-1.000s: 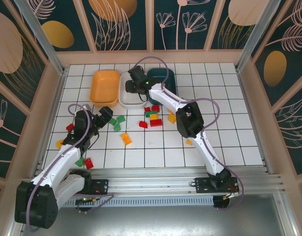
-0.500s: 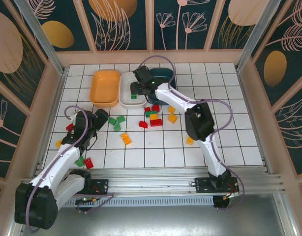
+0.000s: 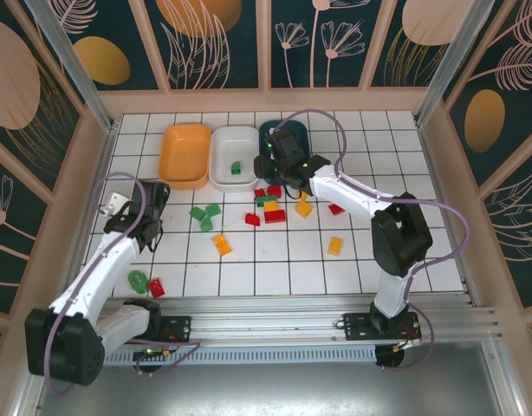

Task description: Sort the legos into containers by color

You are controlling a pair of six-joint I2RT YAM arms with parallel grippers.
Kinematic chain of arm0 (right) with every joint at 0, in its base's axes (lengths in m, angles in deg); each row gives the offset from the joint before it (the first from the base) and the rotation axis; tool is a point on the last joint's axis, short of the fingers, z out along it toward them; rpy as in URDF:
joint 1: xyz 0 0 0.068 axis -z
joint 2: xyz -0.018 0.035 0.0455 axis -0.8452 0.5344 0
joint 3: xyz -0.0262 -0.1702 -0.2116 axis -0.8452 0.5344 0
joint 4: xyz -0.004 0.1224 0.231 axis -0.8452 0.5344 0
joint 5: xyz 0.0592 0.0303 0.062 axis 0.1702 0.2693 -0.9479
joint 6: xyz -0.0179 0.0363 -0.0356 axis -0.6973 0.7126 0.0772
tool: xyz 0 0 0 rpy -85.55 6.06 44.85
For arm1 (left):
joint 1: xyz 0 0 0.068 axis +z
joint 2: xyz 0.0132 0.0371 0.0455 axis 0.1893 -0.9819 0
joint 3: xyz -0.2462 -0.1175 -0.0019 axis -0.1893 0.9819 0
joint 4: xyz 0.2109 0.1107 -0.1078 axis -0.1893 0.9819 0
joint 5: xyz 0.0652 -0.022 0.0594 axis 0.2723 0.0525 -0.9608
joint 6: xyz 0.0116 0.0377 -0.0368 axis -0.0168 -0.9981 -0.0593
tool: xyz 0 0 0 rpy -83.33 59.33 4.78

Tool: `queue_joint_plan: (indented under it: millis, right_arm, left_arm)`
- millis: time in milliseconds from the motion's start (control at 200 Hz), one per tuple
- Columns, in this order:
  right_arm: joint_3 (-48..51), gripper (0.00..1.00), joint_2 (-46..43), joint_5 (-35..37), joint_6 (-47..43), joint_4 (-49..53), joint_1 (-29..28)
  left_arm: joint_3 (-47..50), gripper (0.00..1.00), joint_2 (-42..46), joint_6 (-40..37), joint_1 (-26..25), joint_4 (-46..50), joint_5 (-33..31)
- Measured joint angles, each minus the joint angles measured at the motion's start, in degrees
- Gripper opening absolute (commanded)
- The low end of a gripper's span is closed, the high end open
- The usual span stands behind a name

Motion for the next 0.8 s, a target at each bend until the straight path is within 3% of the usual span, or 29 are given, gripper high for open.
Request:
queue_joint_plan:
  millis: [185,510,801]
  right_arm:
    - [1.6,0.54,-0.02,0.0,-0.07,1.75,0.17]
    - [4.07,0.54,-3.48,0.61,0.44,4.96,0.33]
    - [4.92,0.53,-6.62,2.36,1.7,7.48,0.33]
  left_arm:
    - [-5.09,0.99,-10.47,10.88,2.54,6.36,-4.26]
    - [-6.29,0.95,-20.5,31.01,9.03,6.27,-4.83]
    - [-5.75,0.89,-24.61,36.94,15.15,1.16,-3.58]
